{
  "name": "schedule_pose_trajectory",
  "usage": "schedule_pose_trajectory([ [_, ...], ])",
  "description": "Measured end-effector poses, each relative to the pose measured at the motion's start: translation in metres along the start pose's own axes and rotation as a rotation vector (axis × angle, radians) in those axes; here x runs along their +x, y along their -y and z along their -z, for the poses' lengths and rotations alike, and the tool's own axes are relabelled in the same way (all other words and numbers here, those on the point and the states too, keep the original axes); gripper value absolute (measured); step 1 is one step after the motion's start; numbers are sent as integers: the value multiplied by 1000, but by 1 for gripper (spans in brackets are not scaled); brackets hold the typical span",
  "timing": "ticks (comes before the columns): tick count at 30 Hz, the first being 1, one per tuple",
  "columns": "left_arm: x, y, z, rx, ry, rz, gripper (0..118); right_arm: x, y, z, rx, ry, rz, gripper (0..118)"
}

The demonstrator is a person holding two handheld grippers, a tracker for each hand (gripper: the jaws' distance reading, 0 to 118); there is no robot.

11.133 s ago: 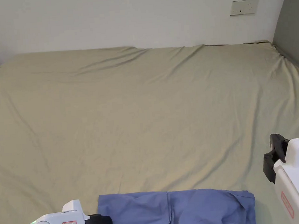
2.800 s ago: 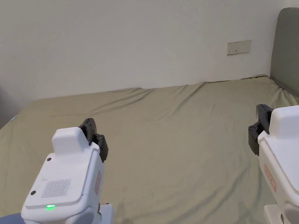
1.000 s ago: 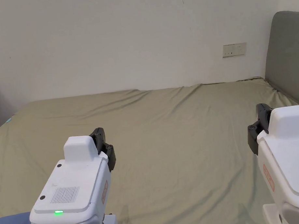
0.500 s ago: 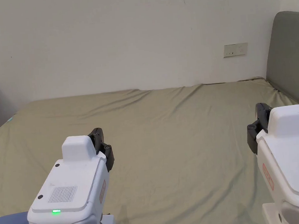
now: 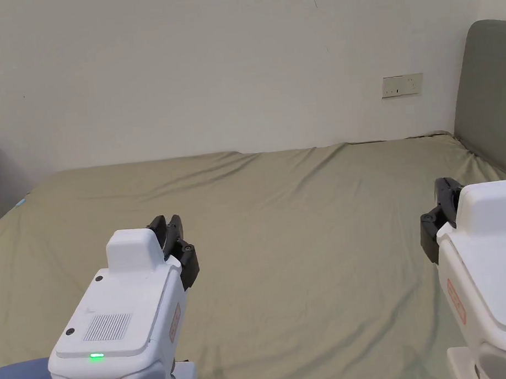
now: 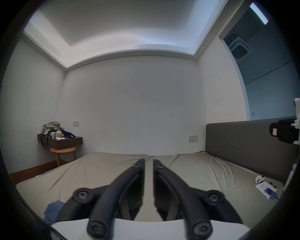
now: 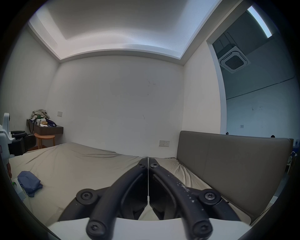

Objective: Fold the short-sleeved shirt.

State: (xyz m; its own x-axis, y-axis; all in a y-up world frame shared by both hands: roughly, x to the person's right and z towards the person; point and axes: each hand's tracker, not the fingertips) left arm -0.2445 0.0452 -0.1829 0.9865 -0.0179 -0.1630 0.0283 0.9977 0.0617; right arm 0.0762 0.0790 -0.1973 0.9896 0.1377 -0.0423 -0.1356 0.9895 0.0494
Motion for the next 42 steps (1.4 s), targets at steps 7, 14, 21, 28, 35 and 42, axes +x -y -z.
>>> schedule_pose_trajectory([
  [7, -2, 1, 1, 8, 5, -28, 118, 3, 2, 3, -27, -18, 28, 118],
  [14, -1, -1, 1, -5, -1, -11, 118, 2, 5, -1, -16, 8, 25, 118],
  [21, -2, -2, 0, 2, -10, -18, 118, 3, 5, -2, -14, 8, 37, 118],
  [28, 1, -2, -1, 3, -6, -18, 118, 3, 4, -3, -12, 9, 36, 118],
  [35, 1, -1, -2, 3, -9, -7, 118, 3, 4, -3, -10, 6, 35, 118],
  [42, 2, 0, -3, 0, -1, 4, 118, 2, 4, -3, -10, 5, 39, 118],
])
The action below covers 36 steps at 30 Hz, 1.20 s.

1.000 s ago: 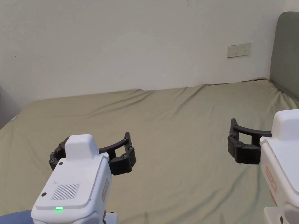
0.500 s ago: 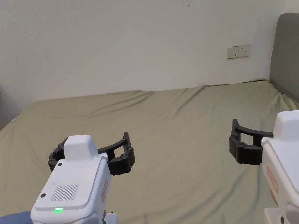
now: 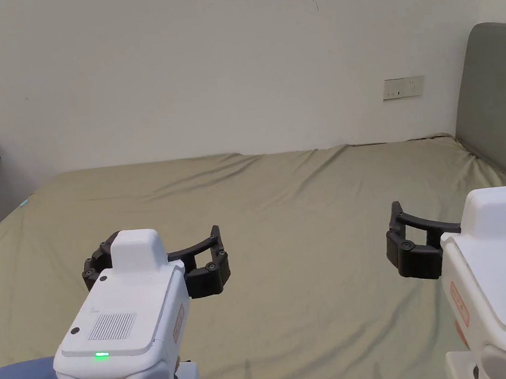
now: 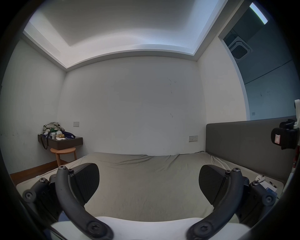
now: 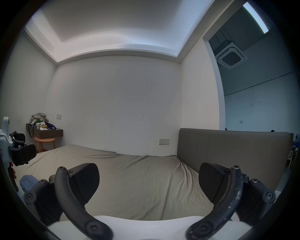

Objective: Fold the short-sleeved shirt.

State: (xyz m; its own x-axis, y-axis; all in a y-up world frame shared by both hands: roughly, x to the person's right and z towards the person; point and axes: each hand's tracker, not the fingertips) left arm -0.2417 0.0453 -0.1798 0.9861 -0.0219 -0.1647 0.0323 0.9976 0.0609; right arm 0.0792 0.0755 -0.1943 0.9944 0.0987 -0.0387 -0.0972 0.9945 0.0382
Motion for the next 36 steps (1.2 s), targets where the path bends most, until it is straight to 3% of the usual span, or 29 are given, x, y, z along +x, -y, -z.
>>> schedule_pose_trajectory([
  [36, -5, -1, 1, -4, 1, -5, 118, -2, -4, 1, -19, -14, -13, 118],
])
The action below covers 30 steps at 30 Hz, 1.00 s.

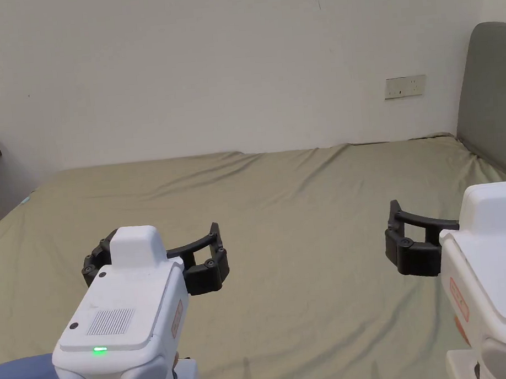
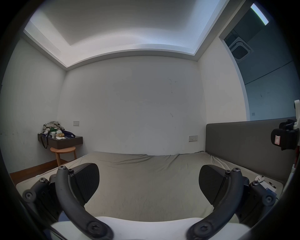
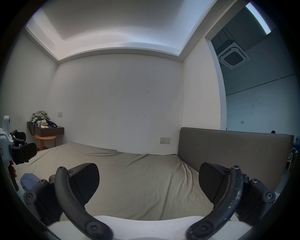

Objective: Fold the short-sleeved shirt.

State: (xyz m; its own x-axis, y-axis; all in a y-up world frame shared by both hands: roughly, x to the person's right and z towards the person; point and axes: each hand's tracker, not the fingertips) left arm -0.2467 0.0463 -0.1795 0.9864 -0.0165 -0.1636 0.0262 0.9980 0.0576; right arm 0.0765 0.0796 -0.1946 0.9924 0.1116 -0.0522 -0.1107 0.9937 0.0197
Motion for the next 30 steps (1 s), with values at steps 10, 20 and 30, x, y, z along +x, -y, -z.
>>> schedule_pose_trajectory([
  [10, -3, -1, 1, -7, 5, -8, 118, 4, -7, 5, -184, 19, 132, 118],
  [20, -5, -2, 2, -10, 9, -26, 118, 10, -25, 14, -495, 46, 244, 118],
  [30, -5, -3, 1, -5, 9, -31, 118, 8, -24, 13, -440, 39, 248, 118],
])
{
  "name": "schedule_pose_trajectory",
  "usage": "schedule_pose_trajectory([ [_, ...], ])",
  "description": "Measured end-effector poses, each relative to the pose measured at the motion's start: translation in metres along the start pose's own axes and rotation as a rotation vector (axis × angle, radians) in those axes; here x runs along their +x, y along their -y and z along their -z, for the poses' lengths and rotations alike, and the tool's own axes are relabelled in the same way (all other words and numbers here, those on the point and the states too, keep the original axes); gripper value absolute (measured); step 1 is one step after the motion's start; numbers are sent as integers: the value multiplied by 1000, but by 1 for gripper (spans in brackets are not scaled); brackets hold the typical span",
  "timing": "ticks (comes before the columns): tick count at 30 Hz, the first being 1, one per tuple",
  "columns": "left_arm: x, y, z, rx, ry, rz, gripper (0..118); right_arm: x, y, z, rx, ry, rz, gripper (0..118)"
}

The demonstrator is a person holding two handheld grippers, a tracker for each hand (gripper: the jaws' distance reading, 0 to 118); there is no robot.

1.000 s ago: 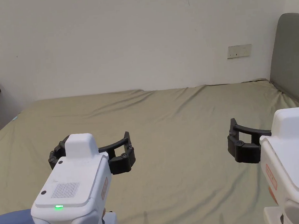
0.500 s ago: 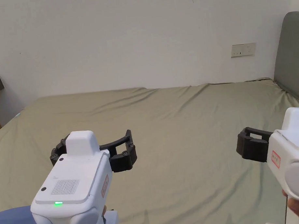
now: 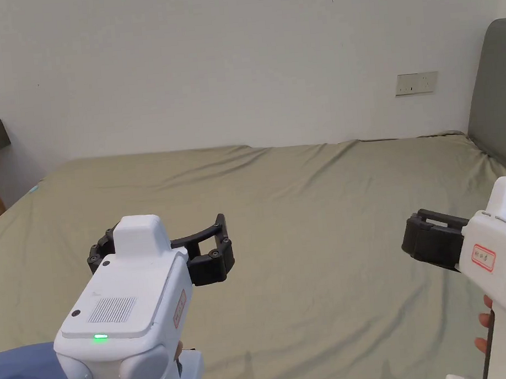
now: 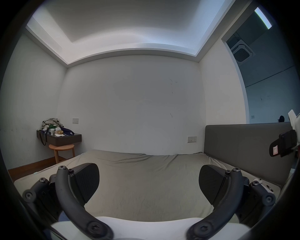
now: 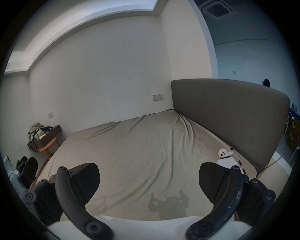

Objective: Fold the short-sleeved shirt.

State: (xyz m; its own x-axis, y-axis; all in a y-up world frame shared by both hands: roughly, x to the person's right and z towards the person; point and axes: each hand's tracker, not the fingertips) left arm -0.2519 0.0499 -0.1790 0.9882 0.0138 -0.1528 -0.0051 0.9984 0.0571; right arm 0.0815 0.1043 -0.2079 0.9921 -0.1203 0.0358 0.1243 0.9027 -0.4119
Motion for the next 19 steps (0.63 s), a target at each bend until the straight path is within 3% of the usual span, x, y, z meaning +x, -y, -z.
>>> schedule_pose_trajectory([
  [5, -1, 0, -1, -1, -2, 0, 118, 2, 1, 4, -18, -8, 33, 118],
  [7, -1, 0, -2, 1, -1, -2, 118, 0, 4, 5, 26, 43, 58, 118],
  [10, -2, -1, -3, 4, -2, -3, 118, -1, 8, 4, 126, 43, -3, 118],
  [15, -3, -2, -3, 5, -5, -1, 118, 3, 21, 0, 351, -80, -92, 118],
  [19, -3, -2, -3, 10, -6, -2, 118, -2, 28, -1, 409, -55, -138, 118],
])
